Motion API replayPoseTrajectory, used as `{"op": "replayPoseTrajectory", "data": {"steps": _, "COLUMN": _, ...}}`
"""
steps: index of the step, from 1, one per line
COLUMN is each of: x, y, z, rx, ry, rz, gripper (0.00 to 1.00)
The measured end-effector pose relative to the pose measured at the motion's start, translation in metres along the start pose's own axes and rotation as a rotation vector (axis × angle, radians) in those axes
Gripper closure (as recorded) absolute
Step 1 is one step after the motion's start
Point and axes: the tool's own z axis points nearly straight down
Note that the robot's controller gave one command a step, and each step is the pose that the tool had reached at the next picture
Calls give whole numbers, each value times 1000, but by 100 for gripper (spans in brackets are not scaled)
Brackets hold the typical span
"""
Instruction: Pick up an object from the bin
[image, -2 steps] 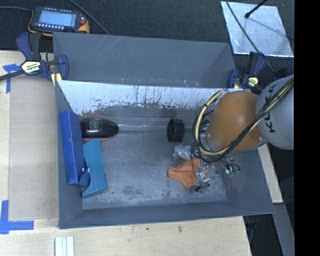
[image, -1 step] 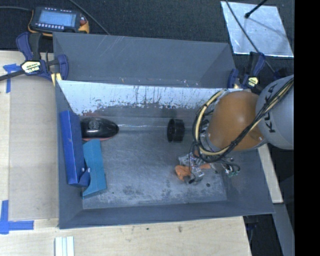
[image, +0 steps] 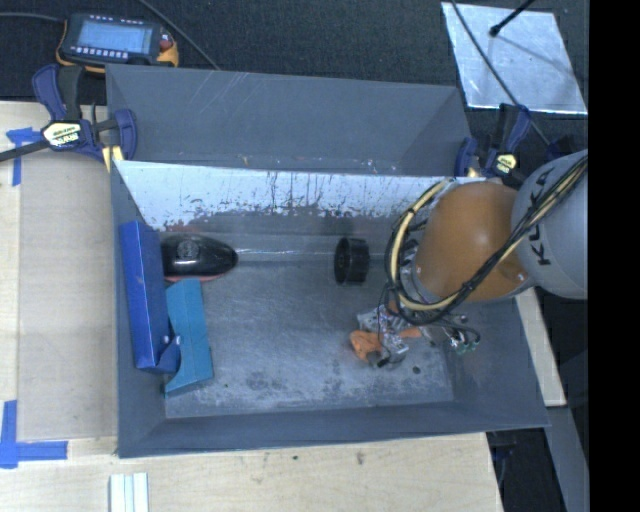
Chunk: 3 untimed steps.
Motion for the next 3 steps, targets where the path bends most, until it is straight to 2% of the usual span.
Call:
{"op": "replayPoseTrajectory", "data": {"steps": 1, "x": -1, "y": -10, "z": -119, "rx": 1, "ry": -2, "rz": 50, "gripper": 100}}
{"op": "replayPoseTrajectory", "data": {"steps": 2, "x": -1, "y": -10, "z": -119, "rx": 1, "ry": -2, "rz": 50, "gripper": 100}}
{"op": "replayPoseTrajectory", "data": {"steps": 3, "x": -4, "y": -20, "z": -168, "rx": -1, "ry": 3, "rz": 44, "gripper": 100}}
